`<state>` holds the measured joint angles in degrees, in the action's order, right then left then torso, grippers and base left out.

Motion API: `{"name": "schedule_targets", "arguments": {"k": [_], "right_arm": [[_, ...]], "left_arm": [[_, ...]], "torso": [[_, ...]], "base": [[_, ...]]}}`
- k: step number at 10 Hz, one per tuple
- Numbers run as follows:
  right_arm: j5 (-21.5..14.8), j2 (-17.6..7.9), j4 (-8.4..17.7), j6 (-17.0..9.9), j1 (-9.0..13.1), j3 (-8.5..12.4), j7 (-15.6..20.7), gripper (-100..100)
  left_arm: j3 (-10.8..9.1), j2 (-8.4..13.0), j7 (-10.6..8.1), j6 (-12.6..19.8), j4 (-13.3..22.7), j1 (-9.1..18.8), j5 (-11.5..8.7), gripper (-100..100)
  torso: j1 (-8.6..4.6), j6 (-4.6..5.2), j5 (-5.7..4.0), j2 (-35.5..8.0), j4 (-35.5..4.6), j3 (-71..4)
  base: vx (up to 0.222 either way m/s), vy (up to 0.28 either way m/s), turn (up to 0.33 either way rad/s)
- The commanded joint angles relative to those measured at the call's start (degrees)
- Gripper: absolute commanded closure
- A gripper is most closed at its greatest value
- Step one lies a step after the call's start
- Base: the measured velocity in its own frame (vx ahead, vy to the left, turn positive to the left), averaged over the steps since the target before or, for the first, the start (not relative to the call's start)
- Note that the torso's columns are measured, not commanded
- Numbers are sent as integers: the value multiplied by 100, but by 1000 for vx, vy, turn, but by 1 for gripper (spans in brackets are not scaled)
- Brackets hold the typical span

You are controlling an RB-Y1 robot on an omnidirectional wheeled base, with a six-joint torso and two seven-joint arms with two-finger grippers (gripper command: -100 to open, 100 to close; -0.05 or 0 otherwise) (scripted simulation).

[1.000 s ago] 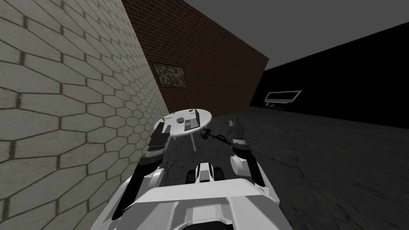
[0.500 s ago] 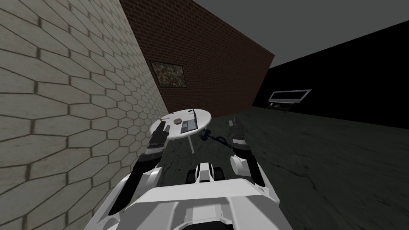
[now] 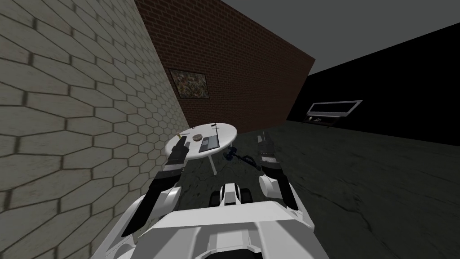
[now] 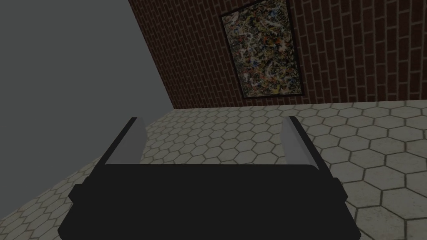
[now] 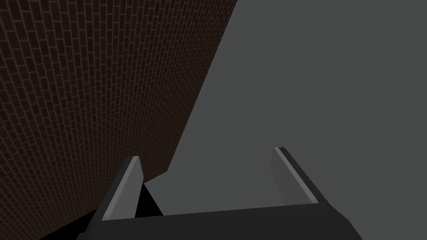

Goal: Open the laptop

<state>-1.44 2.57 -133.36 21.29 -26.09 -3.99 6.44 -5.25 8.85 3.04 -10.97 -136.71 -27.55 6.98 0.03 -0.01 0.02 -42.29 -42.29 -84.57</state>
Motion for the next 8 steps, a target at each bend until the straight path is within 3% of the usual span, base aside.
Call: {"name": "schedule_targets", "arguments": {"k": [1, 8], "right_arm": [[0, 0, 0, 0, 0, 0, 0, 0], [0, 0, 0, 0, 0, 0, 0, 0]], "left_arm": [[-139, -31, 73, 439, -48, 45, -12, -100], [-443, -171, 266, 1573, -169, 183, -22, -100]], "torso": [[-8, 0, -3, 6, 2, -3], [-7, 0, -3, -5, -1, 3]], "base": [[146, -148, 52], [102, -138, 64]]}}
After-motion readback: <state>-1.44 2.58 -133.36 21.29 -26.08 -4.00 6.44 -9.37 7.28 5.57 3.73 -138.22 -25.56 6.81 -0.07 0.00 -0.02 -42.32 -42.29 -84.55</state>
